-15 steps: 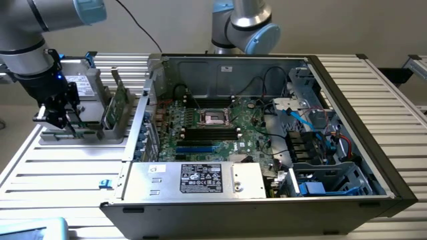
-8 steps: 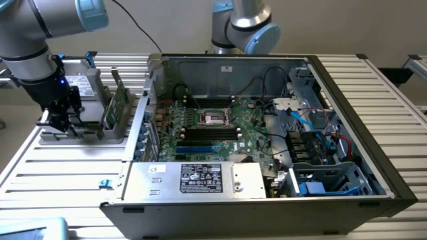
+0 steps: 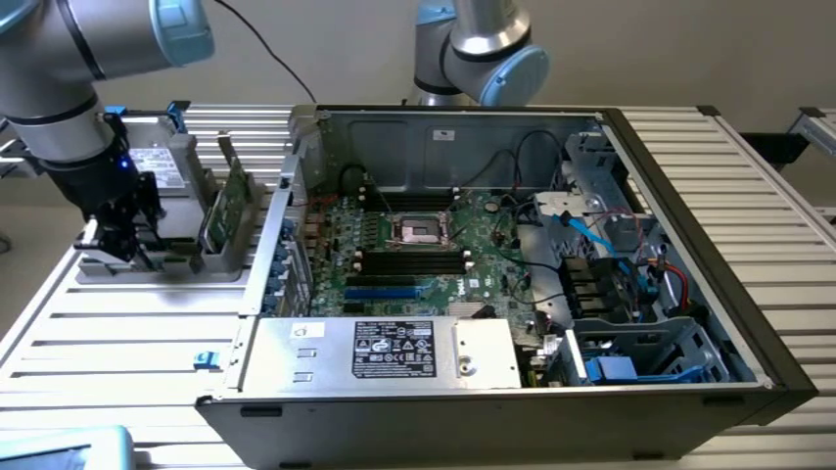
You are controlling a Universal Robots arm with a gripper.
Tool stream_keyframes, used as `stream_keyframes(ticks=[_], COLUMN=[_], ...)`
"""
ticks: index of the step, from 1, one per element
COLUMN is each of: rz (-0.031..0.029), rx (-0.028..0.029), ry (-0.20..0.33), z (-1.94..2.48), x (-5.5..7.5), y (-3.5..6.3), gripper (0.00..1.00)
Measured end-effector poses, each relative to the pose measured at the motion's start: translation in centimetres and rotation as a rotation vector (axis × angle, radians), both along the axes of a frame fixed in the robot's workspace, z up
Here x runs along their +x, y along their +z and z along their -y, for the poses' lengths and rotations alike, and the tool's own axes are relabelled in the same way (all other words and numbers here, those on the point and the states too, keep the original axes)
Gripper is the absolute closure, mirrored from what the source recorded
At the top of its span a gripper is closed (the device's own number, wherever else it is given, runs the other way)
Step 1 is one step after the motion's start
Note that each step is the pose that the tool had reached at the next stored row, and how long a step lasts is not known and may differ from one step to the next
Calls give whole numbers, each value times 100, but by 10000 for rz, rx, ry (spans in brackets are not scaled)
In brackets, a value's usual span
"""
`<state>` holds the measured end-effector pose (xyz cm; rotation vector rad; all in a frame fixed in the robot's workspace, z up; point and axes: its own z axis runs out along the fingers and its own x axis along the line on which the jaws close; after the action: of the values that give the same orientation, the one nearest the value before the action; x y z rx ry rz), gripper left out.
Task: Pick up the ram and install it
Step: 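Pick up the ram and move it above insertion slot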
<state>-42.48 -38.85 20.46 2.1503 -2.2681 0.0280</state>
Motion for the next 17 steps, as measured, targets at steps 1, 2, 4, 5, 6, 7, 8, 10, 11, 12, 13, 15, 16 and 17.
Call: stream_keyframes(ticks=[1, 2, 4, 5, 6, 7, 8, 10, 11, 12, 13, 15, 16, 17], rz=[-1, -4, 0, -2, -2, -5, -6, -19, -32, -46, -58, -62, -62, -63], rx=[0, -2, 1, 0, 0, -1, 0, 0, -2, -11, -37, -102, -119, -124], ry=[0, -1, 0, 0, 0, 0, 1, 1, 0, -1, -1, -1, 0, 0], z=[-2, -7, -18, -23, -27, -27, -27, -28, -29, -31, -33, -35, -35, -36], x=[0, 0, -3, -6, -10, -11, -11, -12, -12, -12, -13, -12, -12, -12], y=[-5, -10, -23, -31, -40, -46, -54, -69, -74, -75, -76, -76, -76, -76], gripper=[57, 57, 57, 57, 57, 57, 57, 57, 57, 57, 57, 57, 57, 57])
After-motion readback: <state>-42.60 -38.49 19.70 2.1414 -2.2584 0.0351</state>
